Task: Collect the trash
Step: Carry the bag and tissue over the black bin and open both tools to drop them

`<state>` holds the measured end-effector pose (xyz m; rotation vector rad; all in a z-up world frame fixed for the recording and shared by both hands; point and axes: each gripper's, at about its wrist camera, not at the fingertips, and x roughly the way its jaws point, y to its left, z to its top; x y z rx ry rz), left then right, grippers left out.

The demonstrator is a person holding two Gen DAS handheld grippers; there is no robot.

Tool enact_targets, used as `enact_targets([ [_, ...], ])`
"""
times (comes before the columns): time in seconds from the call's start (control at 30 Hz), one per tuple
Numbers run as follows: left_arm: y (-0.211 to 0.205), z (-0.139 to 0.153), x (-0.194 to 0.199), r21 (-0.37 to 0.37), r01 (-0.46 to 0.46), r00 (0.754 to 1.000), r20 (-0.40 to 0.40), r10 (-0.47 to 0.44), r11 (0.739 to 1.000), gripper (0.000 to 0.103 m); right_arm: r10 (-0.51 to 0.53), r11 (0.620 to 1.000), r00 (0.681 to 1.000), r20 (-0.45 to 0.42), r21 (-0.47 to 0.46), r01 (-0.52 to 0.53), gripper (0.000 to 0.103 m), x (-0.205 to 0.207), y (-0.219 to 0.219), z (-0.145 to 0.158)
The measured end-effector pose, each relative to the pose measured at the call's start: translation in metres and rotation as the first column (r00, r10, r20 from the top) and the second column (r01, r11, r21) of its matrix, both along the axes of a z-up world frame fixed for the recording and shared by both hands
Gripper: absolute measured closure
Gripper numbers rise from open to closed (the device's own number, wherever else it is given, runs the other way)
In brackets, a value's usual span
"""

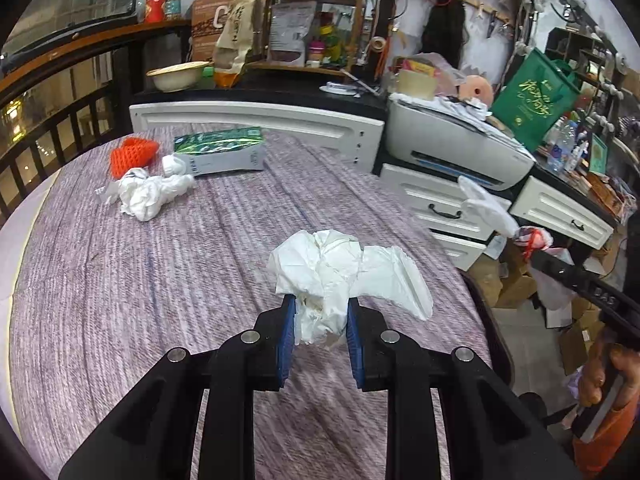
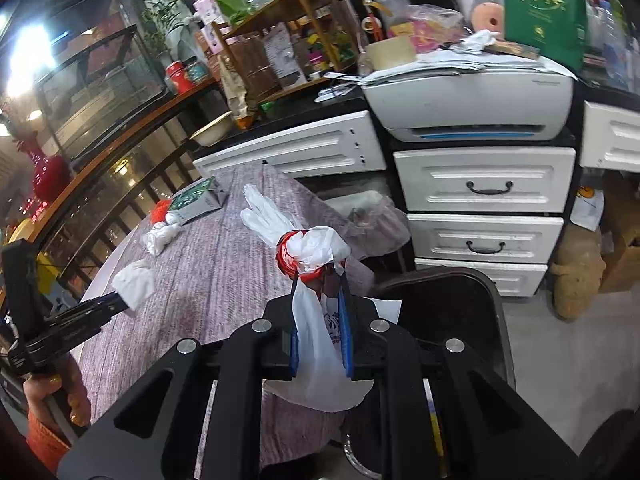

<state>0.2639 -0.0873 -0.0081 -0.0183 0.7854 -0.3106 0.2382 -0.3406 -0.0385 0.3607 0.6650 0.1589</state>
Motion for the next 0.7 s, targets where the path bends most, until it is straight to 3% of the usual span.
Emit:
enact_targets([
  [0.37, -0.042, 0.009, -0.024, -0.052, 0.109, 0.994, 0.027, -0.108, 0.993, 0.080, -0.148, 0.989, 0.987, -0.060, -0.031, 0.146, 0.087, -0.024, -0.039, -0.034],
  [0.7, -0.065, 0.010, -0.030, -0.082, 0.152, 0.988, 0.025, -0.151, 0.985, 0.080, -0.214, 0.977, 0.963, -0.166, -0.057, 0.207, 0.087, -0.015, -0.053, -0.083],
])
